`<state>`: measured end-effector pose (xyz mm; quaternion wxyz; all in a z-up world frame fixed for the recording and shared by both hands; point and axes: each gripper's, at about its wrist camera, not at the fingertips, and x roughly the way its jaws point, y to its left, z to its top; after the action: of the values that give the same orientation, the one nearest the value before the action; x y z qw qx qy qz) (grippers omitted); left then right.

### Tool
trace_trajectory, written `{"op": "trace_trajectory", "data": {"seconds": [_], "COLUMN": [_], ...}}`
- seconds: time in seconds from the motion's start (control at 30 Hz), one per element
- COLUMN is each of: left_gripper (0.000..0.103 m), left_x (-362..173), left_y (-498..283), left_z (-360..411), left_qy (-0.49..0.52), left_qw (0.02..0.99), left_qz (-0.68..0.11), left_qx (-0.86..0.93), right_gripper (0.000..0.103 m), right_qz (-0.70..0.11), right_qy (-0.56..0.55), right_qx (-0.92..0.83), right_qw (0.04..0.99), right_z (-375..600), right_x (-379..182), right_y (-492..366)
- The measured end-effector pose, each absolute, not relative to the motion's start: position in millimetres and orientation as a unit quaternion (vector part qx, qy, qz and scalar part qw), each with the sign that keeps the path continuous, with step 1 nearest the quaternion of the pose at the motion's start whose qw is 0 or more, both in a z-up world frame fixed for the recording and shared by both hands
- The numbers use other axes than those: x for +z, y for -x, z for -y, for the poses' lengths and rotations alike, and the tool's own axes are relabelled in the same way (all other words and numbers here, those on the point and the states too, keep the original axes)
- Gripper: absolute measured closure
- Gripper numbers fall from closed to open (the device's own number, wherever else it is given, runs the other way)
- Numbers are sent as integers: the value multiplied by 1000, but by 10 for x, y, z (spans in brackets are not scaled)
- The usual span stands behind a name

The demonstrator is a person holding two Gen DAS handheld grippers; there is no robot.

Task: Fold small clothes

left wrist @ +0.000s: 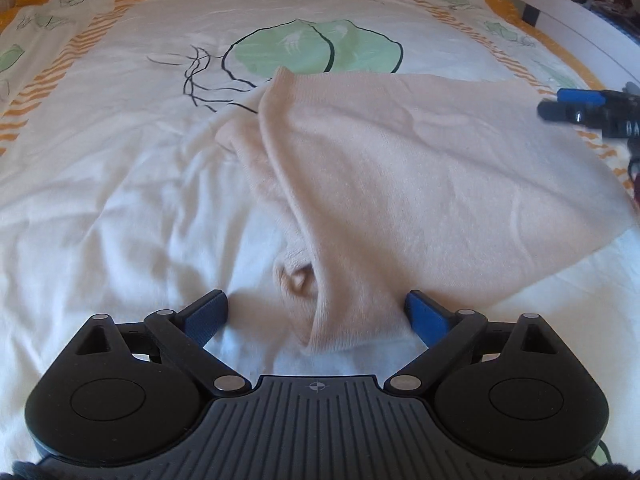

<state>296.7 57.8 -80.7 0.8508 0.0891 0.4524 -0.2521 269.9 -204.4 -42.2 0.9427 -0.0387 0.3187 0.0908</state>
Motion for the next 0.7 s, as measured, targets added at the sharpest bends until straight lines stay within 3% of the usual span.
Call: {"op": "trace_trajectory", "data": {"seconds": [0.17,0.27,0.5,0.7], "left_gripper": [7,7,7,7], "left_x": [-790,-722,-454,-523], "left_y": [-2883,-2794,-2685,-2775], "left_z": [-600,-615,-308,151], "left_qy": [-85,-80,-62,-73], "left_qw": [853,858,874,874], "left_qz": [-453,-448,-405,-399], "left_qx": [-244,-240,-260,-268], "right_gripper": [1,1,1,0], "right_qz": [-358,-341,-340,-327], "right_qy": [113,141,109,55], "right_qx": [107,106,115,106], "right_qw": [921,923,927,937], "right_z": [1540,1416,1504,1716], "right_x": [-774,-876,-853,-748], "right_y": [-2623,-2387,-2136,-1924]}}
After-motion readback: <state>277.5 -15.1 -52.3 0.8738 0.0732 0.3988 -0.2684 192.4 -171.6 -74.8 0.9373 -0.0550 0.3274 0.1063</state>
